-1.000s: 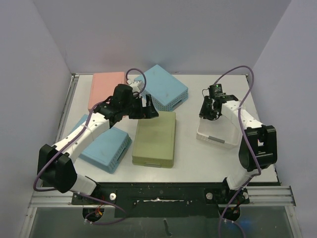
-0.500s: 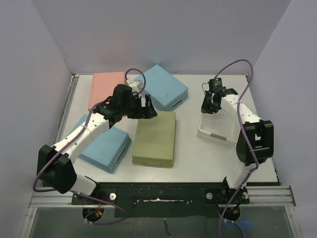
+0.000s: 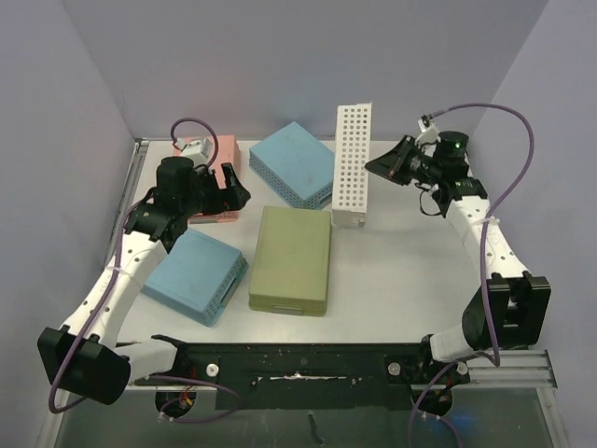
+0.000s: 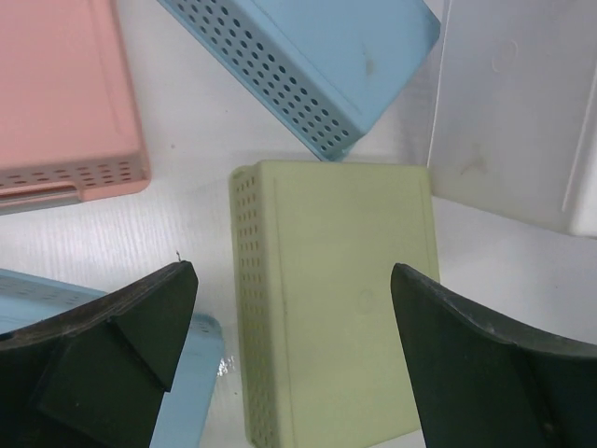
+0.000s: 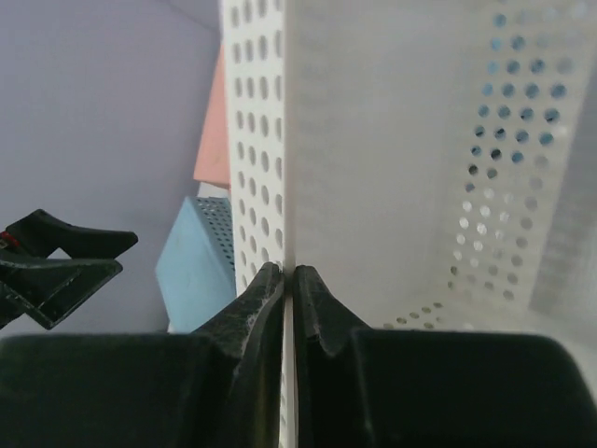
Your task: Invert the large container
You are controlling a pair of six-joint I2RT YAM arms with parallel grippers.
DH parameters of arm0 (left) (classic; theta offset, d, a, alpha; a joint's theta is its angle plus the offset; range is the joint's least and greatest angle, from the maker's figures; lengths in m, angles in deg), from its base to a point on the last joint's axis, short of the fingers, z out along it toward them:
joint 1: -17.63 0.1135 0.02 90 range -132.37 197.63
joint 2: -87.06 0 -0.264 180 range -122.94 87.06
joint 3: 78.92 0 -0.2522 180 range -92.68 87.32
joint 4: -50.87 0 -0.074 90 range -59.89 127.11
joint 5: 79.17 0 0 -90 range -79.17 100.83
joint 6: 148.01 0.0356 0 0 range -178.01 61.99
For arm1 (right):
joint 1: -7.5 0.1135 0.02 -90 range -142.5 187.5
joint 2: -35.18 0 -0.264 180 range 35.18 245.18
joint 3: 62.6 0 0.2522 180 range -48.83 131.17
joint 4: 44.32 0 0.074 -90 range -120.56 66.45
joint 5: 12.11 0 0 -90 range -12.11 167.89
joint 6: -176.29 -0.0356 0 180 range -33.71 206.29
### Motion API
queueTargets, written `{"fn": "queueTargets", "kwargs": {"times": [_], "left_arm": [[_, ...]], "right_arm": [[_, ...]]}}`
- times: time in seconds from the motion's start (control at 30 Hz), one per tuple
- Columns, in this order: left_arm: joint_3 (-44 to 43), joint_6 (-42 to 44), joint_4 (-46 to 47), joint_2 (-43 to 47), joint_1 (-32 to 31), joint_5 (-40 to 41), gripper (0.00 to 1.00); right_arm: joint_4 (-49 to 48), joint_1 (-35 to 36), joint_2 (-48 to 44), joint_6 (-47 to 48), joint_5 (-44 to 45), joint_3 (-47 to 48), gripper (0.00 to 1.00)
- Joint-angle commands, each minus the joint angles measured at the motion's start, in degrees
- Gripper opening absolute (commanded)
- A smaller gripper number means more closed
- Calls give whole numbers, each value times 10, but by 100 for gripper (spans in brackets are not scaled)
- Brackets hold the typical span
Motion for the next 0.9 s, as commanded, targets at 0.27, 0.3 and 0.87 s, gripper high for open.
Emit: {"fn": "queueTargets", "kwargs": {"times": [0.27,0.3,0.87], "left_arm": [[21,13,61,26,12,0,86],[17,13,57,20,12,-5,86],[7,-6,63,-20,12,-64,86]], "right_arm": [[-451,-169,-43,-275,-281,-350,0],[-375,-190,-42,-231,-285,-346,0],[207,-251,-64,123,325,-104,98]]}}
